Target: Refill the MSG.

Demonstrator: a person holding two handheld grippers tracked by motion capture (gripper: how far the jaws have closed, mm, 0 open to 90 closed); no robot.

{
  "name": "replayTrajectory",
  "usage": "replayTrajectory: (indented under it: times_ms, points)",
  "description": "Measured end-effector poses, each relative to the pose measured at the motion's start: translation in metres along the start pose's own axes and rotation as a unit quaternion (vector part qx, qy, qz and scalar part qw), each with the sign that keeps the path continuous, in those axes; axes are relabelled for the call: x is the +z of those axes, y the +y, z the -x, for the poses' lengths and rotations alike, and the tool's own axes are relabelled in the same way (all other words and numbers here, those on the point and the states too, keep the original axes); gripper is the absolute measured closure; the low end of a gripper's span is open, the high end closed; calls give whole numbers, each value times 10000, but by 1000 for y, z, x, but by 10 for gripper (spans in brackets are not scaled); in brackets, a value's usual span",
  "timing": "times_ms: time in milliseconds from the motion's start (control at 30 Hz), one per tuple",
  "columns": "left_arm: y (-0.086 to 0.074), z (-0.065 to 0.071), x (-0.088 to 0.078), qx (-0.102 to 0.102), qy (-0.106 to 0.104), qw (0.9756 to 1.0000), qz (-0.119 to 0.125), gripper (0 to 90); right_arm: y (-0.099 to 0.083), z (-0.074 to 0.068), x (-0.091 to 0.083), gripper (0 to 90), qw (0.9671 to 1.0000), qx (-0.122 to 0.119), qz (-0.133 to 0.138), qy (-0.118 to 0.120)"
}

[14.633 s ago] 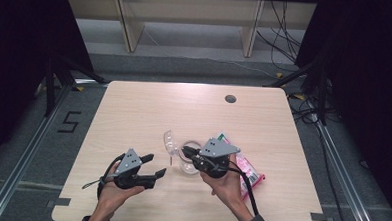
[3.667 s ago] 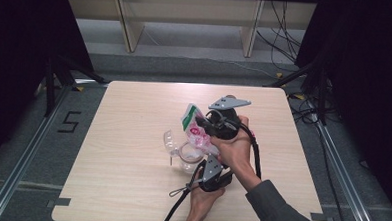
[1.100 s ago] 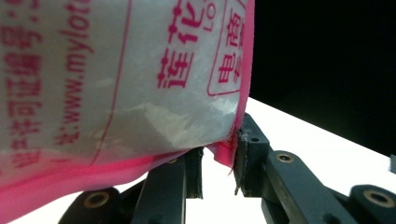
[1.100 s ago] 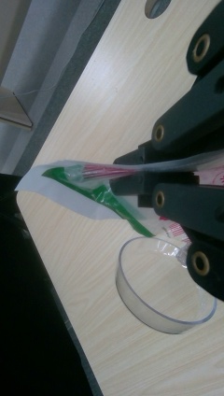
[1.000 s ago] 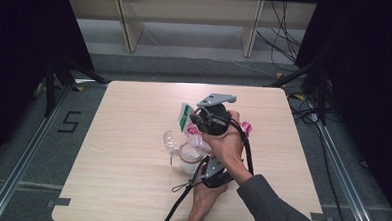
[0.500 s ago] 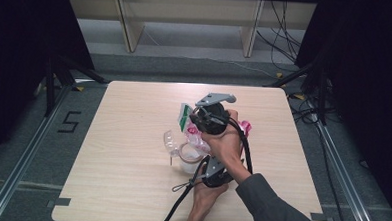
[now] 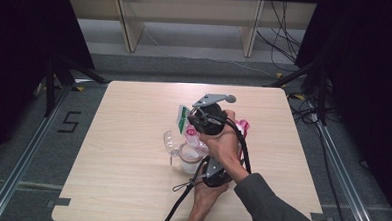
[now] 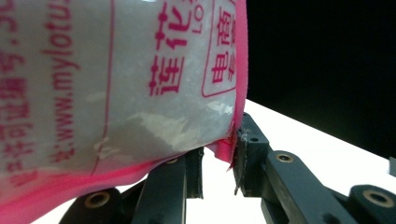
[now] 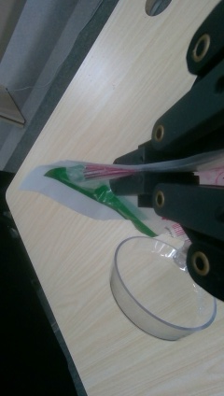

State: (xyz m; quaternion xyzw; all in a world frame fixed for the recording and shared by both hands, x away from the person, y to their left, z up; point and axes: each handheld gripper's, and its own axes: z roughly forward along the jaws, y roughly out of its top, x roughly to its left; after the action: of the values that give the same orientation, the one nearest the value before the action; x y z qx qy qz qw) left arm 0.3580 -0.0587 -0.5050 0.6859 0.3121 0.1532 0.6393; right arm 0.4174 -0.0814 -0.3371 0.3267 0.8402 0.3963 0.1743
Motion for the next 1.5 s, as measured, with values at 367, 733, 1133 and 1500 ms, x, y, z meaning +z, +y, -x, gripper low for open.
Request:
replayTrajectory:
  times_ms: [367,733,1133,1500]
  points:
    - [-1,1,0,-1,-36,10000,14,753,0,0,3,900,10000,-35,-33,-47]
    - [-1,-1,0,178,-131,9998,16,753,0,-2,6,900,9999,-71,-122,-37]
    - [-1,-3,-1,176,-129,9998,32,754,2,-4,11,900,9997,-170,-159,-24]
    - [-1,-2,0,156,-173,9997,63,754,2,-6,11,900,9997,-110,-210,-58]
